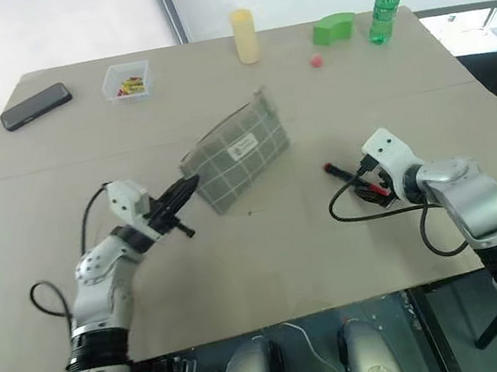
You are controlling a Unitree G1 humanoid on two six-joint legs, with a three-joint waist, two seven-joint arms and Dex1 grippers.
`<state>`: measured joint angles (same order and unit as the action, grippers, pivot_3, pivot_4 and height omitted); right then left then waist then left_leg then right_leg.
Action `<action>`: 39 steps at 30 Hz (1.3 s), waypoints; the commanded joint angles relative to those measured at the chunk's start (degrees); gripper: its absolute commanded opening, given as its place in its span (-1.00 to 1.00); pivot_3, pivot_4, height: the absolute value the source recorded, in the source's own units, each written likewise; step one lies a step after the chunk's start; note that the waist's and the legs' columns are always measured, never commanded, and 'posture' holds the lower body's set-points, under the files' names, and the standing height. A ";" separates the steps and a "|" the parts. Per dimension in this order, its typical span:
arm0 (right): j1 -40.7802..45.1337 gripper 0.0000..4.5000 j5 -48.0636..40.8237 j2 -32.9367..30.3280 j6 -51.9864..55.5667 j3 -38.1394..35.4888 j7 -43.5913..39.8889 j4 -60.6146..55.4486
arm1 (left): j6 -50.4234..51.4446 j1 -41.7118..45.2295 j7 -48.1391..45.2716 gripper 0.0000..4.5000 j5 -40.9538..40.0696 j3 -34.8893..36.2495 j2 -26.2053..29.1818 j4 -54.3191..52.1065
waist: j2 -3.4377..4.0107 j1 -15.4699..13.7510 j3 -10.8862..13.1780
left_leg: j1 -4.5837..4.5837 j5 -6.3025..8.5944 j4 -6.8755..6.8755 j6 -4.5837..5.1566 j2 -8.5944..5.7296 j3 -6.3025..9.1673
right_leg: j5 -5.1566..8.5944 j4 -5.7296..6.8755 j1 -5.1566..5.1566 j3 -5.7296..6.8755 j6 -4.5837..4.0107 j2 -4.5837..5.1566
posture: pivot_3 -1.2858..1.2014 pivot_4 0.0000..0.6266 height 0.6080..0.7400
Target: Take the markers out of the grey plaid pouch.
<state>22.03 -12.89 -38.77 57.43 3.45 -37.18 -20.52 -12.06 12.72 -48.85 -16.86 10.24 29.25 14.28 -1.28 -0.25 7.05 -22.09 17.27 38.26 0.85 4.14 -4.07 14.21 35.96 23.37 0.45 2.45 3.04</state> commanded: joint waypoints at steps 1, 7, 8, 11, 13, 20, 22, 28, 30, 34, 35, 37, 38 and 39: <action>0.50 0.72 -5.88 0.55 0.16 -8.44 -1.03 -9.54 | -12.86 -3.02 -0.18 -1.00 5.36 3.25 5.78 2.53 | -0.02 -0.16 -0.01 | -0.01 0.00 0.01 0.00 0.01 0.01 | 0.00 0.00 0.00 0.01 0.00 0.00 | 0.03 -0.52 1.00; -0.90 0.72 -12.14 -0.07 1.07 -12.72 -1.97 -15.96 | -34.71 -4.98 5.56 -1.00 14.20 6.31 14.89 15.98 | -0.03 -0.73 -0.02 | -0.01 0.03 0.03 -0.01 -0.01 -0.03 | 0.00 -0.02 -0.02 0.03 -0.01 0.07 | 0.03 -0.52 1.00; -1.07 0.72 -12.41 -0.33 0.37 -12.39 -2.06 -16.33 | -37.67 -4.60 8.43 -1.00 16.37 6.95 15.93 18.43 | -0.03 -0.72 -0.02 | -0.01 0.04 0.04 0.00 -0.01 -0.04 | 0.00 0.00 -0.02 0.03 -0.01 0.09 | 0.03 -0.52 1.00; -0.97 0.72 -14.44 0.46 -2.30 -11.16 -2.83 -18.47 | -42.72 -3.05 17.65 -1.00 20.23 10.31 18.17 23.56 | -0.05 -0.60 -0.03 | -0.01 0.10 0.07 0.11 -0.02 -0.06 | 0.00 0.04 -0.02 0.03 -0.01 0.12 | 0.03 -0.52 1.00; 0.18 0.72 -15.99 2.07 -3.99 -9.60 -2.94 -20.31 | -42.78 -1.42 21.65 -1.00 19.67 12.27 19.51 25.94 | -0.08 -0.51 -0.03 | 0.00 0.11 0.06 0.13 0.00 -0.05 | 0.00 0.07 -0.02 0.03 0.00 0.10 | 0.03 -0.52 1.00; 0.36 0.72 -16.31 2.55 -7.60 -4.36 -3.02 -19.55 | -47.05 -2.73 25.64 -1.00 22.73 10.01 23.13 25.10 | -0.08 -0.38 -0.03 | 0.03 0.04 0.06 0.00 0.00 -0.18 | 0.00 0.20 0.01 0.03 0.00 0.15 | 0.03 -0.52 1.00; 0.02 0.72 -16.65 2.24 -8.40 -3.82 -3.38 -19.40 | -48.18 -5.99 26.02 -1.00 25.31 7.91 22.17 23.56 | -0.08 -0.40 -0.04 | 0.03 0.03 0.06 0.00 -0.03 -0.23 | 0.00 0.38 0.01 0.03 0.00 0.20 | 0.03 -0.52 1.00; -2.15 0.72 -14.43 0.99 -13.29 -0.50 -4.54 -19.35 | -40.84 -14.18 22.44 -1.00 21.85 0.27 14.77 18.45 | -0.05 -0.66 -0.08 | 0.08 0.03 0.08 0.00 0.00 -0.22 | 0.01 0.46 0.03 0.04 0.00 0.18 | 0.03 -0.52 1.00; -2.86 0.72 -14.05 0.72 -15.24 0.15 -5.16 -19.34 | -36.48 -14.94 21.36 -1.00 18.38 -0.03 12.87 16.16 | 0.16 -0.65 -0.19 | 0.13 0.06 0.09 0.04 -0.02 -0.24 | 0.01 0.38 -0.01 0.03 0.00 0.21 | 0.03 -0.52 1.00; -3.82 0.74 -13.19 -0.02 -18.43 0.65 -6.01 -19.45 | -29.52 -17.93 14.88 -0.46 8.91 0.22 12.30 9.89 | 0.11 -0.47 -0.27 | 0.30 0.13 0.18 0.17 -0.07 -0.30 | 0.01 0.46 -0.13 -0.02 0.00 0.28 | 0.03 -0.52 1.00; -4.00 0.74 -12.98 -0.12 -19.19 0.61 -6.15 -19.27 | -27.61 -19.14 13.61 -0.26 6.45 0.91 12.23 8.58 | 0.07 -0.41 -0.29 | 0.31 0.13 0.19 0.16 -0.07 -0.30 | 0.01 0.48 -0.13 -0.03 0.01 0.28 | 0.03 -0.52 1.00; -4.33 0.74 -12.49 -0.45 -20.41 0.52 -6.53 -18.76 | -23.45 -22.41 10.46 0.10 0.70 2.51 12.09 5.59 | 0.06 -0.20 -0.30 | 0.30 0.12 0.19 0.14 -0.05 -0.29 | 0.01 0.48 -0.12 -0.03 0.00 0.27 | 0.03 -0.52 1.00; -4.53 0.74 -12.38 -0.60 -20.77 0.38 -6.73 -18.55 | -21.32 -24.34 8.50 0.36 -2.80 3.44 12.03 3.62 | 0.06 -0.11 -0.29 | 0.29 0.10 0.18 0.11 -0.01 -0.29 | 0.01 0.48 -0.11 -0.03 0.00 0.25 | 0.03 -0.52 1.00; -4.83 0.74 -12.42 -0.77 -20.95 0.12 -6.87 -18.36 | -19.47 -26.59 6.46 0.46 -6.29 4.67 12.28 1.09 | 0.04 0.08 -0.30 | 0.30 0.10 0.18 0.10 0.00 -0.29 | 0.01 0.47 -0.10 -0.03 0.00 0.24 | 0.03 -0.52 1.00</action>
<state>17.56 -25.47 -38.95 38.17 4.56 -43.51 -38.21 -35.00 -10.86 -38.55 -17.12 12.78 41.25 19.31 -1.24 -0.17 6.76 -21.80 17.37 38.43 0.96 4.15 -4.36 14.22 36.43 23.29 0.42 2.45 3.28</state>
